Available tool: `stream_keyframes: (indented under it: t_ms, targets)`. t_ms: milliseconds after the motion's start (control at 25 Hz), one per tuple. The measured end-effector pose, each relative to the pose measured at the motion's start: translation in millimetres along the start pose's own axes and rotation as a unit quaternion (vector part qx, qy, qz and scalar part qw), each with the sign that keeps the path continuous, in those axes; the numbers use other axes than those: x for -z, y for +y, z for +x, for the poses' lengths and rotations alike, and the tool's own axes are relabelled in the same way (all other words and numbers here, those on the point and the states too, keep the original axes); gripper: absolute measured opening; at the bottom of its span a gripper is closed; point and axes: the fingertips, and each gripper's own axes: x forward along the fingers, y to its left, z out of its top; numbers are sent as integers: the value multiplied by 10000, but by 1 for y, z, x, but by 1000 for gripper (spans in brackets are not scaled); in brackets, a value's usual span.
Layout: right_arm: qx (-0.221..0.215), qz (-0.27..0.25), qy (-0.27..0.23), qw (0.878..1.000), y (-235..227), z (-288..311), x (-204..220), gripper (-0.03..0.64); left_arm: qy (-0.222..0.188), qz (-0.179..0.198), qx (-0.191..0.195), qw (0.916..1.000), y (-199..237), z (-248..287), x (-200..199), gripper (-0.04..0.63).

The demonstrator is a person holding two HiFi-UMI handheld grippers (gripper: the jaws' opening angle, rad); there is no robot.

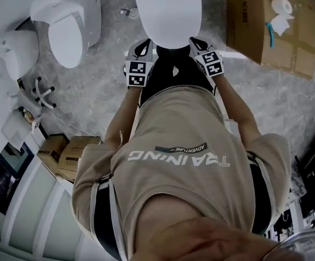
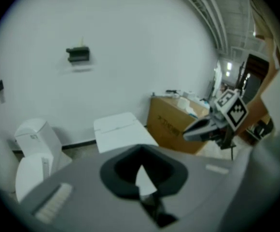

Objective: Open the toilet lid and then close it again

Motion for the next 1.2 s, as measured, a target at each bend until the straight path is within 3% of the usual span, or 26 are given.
stream_keyframes:
  t_ms: [160, 280, 360, 520, 640, 880, 1040, 1200]
  targets:
    - [-26, 162, 487, 9987, 2, 36, 51, 11, 508, 55, 325, 9982, 4, 30, 58, 3]
    - [94, 549, 949, 9939, -6, 53, 101, 11, 1009, 201, 537, 9932, -2, 61, 110, 3]
    - [161, 532, 1288, 9901, -12, 65, 129, 11, 1306, 249, 656, 9889, -5, 83, 139, 3]
    - [111, 576, 1711, 9835, -10, 91, 165, 12, 1736, 74, 798, 9816, -10, 112, 186, 3]
    - [-53, 711, 1766, 9817, -8, 114, 182, 11, 1981, -262, 792, 9766, -12, 134, 222, 3]
    - [-29, 788, 2321, 9695, -13, 135, 235, 12, 2301, -1489, 470, 9606, -6, 157, 292, 3]
    - [-104, 774, 2325, 9695, -8, 143, 258, 11, 2513, -1717, 473, 9514, -7, 164, 327, 3]
    - [-196, 774, 2356, 9686, -12, 155, 272, 11, 2398, -1866, 483, 9515, -8, 177, 335, 3]
